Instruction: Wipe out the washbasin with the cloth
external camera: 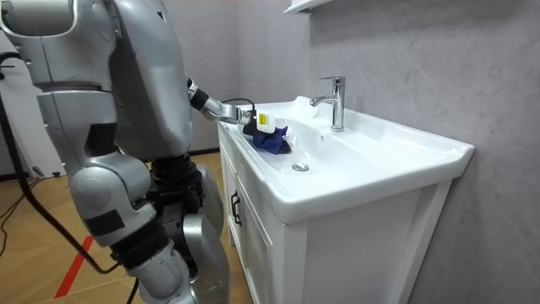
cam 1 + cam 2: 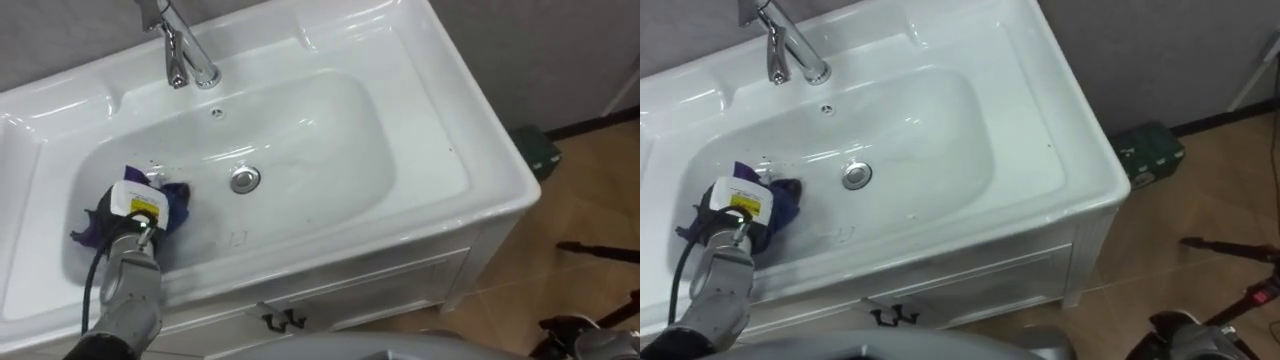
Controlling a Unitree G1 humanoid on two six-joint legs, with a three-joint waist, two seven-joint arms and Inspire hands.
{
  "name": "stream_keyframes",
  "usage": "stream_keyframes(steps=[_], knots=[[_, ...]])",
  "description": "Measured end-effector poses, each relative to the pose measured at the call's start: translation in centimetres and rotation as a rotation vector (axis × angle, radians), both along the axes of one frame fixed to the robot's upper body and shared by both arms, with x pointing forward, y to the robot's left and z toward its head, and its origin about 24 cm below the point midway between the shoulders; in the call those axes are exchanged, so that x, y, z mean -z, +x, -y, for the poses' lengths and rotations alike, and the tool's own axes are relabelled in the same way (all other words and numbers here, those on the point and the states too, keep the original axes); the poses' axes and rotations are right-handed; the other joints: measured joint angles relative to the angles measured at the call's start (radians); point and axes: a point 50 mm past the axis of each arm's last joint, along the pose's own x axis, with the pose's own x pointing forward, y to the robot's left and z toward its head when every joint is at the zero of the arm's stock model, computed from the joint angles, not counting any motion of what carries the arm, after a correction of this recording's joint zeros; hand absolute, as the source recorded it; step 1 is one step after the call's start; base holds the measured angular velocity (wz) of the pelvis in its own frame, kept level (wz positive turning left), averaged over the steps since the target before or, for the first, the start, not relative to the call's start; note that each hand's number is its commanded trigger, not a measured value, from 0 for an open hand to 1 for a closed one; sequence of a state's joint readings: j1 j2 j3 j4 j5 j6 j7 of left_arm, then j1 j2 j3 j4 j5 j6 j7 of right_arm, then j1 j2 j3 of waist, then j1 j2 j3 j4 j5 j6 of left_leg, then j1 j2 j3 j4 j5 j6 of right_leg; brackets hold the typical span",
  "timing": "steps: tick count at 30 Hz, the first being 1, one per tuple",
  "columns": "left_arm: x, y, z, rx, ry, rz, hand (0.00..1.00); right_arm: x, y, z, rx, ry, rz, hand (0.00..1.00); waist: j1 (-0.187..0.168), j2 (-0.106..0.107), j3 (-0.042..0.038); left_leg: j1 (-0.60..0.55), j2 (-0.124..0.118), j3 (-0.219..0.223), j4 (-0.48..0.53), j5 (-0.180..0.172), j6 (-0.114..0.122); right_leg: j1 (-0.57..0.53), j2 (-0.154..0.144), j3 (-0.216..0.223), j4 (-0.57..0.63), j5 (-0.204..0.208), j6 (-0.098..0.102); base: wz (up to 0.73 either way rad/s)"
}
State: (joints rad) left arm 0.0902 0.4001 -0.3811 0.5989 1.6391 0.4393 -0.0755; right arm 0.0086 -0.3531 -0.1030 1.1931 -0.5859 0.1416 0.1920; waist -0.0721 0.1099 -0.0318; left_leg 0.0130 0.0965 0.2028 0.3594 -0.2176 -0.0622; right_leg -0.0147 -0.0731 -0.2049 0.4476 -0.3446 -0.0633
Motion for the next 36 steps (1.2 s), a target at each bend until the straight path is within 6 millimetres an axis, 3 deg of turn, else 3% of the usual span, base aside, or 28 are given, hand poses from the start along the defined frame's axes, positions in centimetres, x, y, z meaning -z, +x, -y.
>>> stream_keyframes(steps=[6,12,15,18,19,21,27,29,36], knots=[[-0.4,0.4,-0.3,-0.013,-0.065,0.034,1.0,0.1,-0.7,0.1,0.008,-0.015,0.016,0.0,0.016,-0.002,0.0019,0.016,-0.003,0.0,-0.024,0.001,0.0,-0.002,0.004,0.012,-0.019,0.012,0.006,-0.05],[-1.2,1.3,-0.6,-0.051,-0.164,0.103,1.0,0.3,-1.1,-0.2,0.005,0.003,0.034,0.0,0.016,-0.012,0.0087,0.003,-0.008,0.0,-0.03,0.0,0.0,-0.009,-0.003,-0.005,-0.022,0.017,0.016,0.1],[-2.1,2.1,-0.8,-0.04,-0.185,0.146,1.0,0.3,-0.8,-0.4,0.022,0.02,0.06,0.0,0.003,-0.036,0.0207,-0.013,-0.008,0.001,-0.029,0.001,0.001,-0.019,-0.006,-0.019,-0.019,0.018,0.018,0.27],[-3.0,2.8,-0.8,-0.038,-0.197,0.191,1.0,0.4,-0.7,-0.6,0.017,0.031,0.066,0.0,0.017,-0.061,0.0238,-0.033,-0.008,0.004,-0.023,0.001,0.001,-0.036,-0.006,-0.017,-0.017,0.021,0.021,0.02],[-3.4,3.1,-0.8,-0.036,-0.204,0.21,1.0,0.4,-0.6,-0.8,0.008,0.033,0.063,0.0,0.021,-0.073,0.0299,-0.038,-0.008,0.004,-0.021,0.001,0.001,-0.038,-0.006,-0.016,-0.017,0.024,0.022,0.0],[-3.9,3.5,-0.8,-0.032,-0.211,0.234,1.0,0.6,-0.8,-1.0,-0.002,0.039,0.053,0.0,0.021,-0.093,0.0343,-0.039,-0.008,0.005,-0.021,0.0,0.001,-0.04,-0.006,-0.017,-0.02,0.026,0.025,0.02],[-4.8,5.6,-0.1,-0.007,-0.256,0.271,1.0,1.0,-0.9,-2.0,-0.051,0.068,0.036,0.0,0.022,-0.145,0.0374,-0.041,-0.005,0.033,-0.025,-0.001,0.002,-0.032,0.001,-0.015,-0.053,0.052,0.035,-0.01],[-5.1,6.3,0.4,0.003,-0.281,0.286,1.0,1.4,-1.1,-2.7,-0.062,0.085,0.025,0.0,0.019,-0.164,0.0377,-0.042,-0.003,0.04,-0.014,-0.007,0.013,-0.018,0.004,-0.016,-0.075,0.064,0.043,0.0],[-4.9,7.2,2.6,0.019,-0.38,0.286,1.0,2.1,-1.3,-4.5,-0.077,0.129,0.016,0.0,0.012,-0.172,0.0377,-0.03,-0.012,0.05,0.002,-0.035,0.046,0.023,0.0,-0.008,-0.127,0.095,0.079,0.01]])
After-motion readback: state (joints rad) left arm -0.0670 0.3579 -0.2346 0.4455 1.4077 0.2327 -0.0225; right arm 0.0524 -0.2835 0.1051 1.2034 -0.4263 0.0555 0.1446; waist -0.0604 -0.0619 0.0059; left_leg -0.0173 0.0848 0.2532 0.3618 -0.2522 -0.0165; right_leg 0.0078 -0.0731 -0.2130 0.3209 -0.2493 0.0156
